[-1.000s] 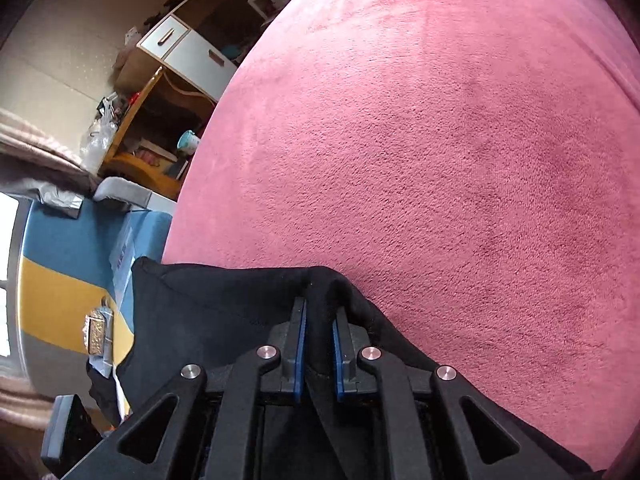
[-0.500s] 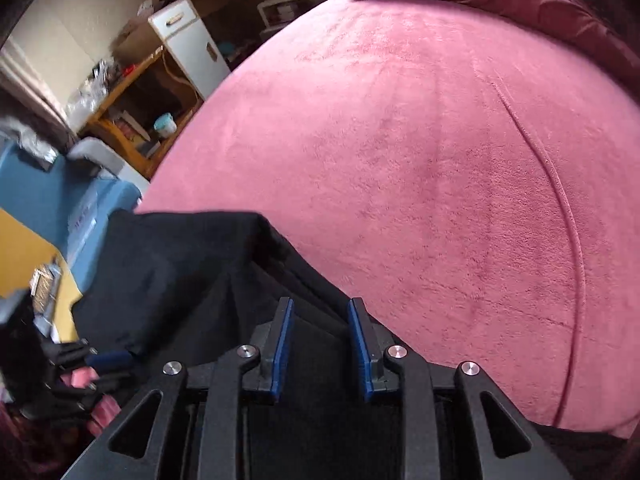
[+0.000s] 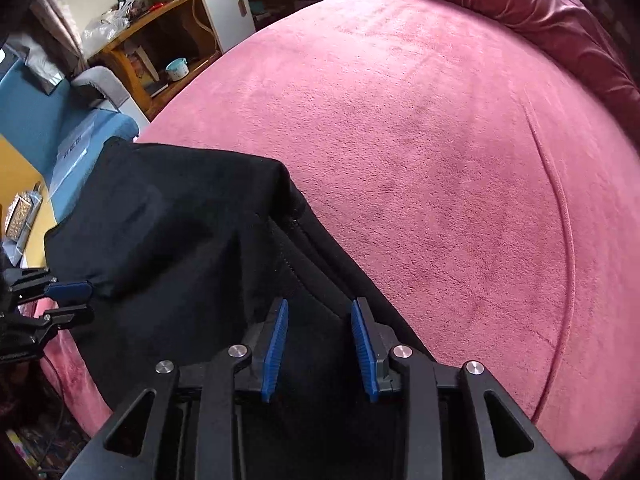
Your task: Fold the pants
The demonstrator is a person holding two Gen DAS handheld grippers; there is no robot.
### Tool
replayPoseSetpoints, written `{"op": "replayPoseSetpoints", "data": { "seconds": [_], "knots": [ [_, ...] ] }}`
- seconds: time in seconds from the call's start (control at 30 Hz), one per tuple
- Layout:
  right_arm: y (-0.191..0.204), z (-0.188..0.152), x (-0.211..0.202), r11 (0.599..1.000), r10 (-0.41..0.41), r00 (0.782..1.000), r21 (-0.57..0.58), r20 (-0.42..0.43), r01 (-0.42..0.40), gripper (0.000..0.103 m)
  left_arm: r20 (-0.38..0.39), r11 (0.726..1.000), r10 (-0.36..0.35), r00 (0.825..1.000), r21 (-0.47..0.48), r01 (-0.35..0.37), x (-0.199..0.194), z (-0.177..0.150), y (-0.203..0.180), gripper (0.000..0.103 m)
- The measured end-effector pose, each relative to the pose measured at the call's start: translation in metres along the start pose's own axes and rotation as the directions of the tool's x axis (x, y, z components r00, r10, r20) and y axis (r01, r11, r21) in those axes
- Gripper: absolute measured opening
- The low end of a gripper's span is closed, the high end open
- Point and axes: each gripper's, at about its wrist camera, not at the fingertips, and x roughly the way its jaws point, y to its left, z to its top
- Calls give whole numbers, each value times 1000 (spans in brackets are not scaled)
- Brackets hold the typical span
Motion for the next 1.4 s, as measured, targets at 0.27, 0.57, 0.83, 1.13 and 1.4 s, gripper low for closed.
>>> {"op": "replayPoseSetpoints", "data": {
  "seconds": [0.27, 0.57, 0.83, 1.13, 1.4],
  "knots": [
    [16, 4, 24, 991, -96, 995, -93, -30, 92, 16, -5, 1000, 12, 1000, 11, -12, 17, 4, -19, 32],
    [-14, 12, 20, 989, -108, 993, 104, 47, 102, 3, 14, 999, 30, 999, -33, -30, 23, 6, -17, 32],
    [-17, 3, 26, 983, -121, 990, 150, 69, 110, 5, 78, 996, 50, 996, -78, -44, -1, 6, -7, 32],
    [-4, -30, -39, 966, -139, 969, 245, 206, 87, 44, 191, 920, 234, 953, -360, -154, -89, -8, 99, 36],
    [60, -105, -50, 978, -44, 978, 208, 206, 0, 50, 144, 834, 161, 976, -548, -57, -92, -53, 152, 43]
  ]
}}
